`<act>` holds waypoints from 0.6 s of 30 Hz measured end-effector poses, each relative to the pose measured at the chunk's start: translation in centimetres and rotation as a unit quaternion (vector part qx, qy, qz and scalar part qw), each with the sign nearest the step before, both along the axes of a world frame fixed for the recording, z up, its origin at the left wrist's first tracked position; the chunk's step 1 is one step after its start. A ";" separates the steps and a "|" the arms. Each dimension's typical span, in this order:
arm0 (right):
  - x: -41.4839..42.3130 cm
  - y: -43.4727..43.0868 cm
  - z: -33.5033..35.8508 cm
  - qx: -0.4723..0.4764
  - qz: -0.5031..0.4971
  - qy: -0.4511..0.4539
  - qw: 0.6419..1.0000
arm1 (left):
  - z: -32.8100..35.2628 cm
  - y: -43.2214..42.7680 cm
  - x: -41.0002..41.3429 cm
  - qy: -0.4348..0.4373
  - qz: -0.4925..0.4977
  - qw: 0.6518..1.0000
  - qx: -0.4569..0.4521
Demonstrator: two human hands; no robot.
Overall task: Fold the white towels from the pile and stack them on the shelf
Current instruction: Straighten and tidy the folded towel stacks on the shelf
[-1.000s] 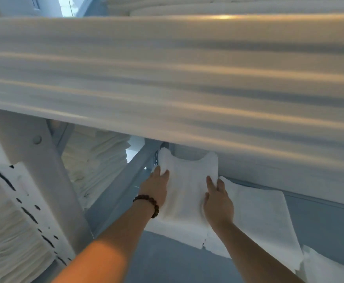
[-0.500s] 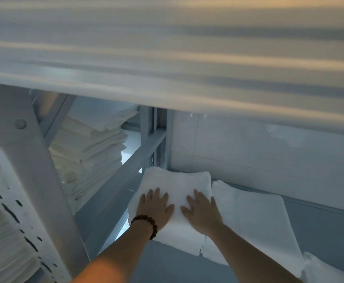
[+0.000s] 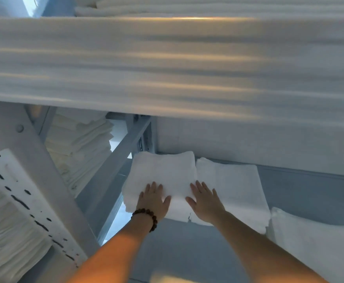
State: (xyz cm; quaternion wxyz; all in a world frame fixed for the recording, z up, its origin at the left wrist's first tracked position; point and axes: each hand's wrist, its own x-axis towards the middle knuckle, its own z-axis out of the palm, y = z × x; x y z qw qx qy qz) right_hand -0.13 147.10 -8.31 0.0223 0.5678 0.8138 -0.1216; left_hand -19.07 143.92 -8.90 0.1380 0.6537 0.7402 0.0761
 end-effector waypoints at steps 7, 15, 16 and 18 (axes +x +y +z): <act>7.7 -3.5 1.3 0.045 -0.080 0.077 0.993 | 0.7 -1.9 8.2 -0.106 -0.069 0.989 0.079; 21.8 -6.8 1.1 0.072 -0.184 0.187 0.962 | 1.9 -3.7 22.6 -0.213 -0.145 0.954 0.157; 23.9 -7.2 0.9 0.073 -0.193 0.193 0.959 | 1.8 -3.8 24.4 -0.224 -0.148 0.951 0.153; 28.1 -8.0 0.4 0.079 -0.206 0.197 0.955 | 1.4 -4.1 28.0 -0.248 -0.145 0.948 0.138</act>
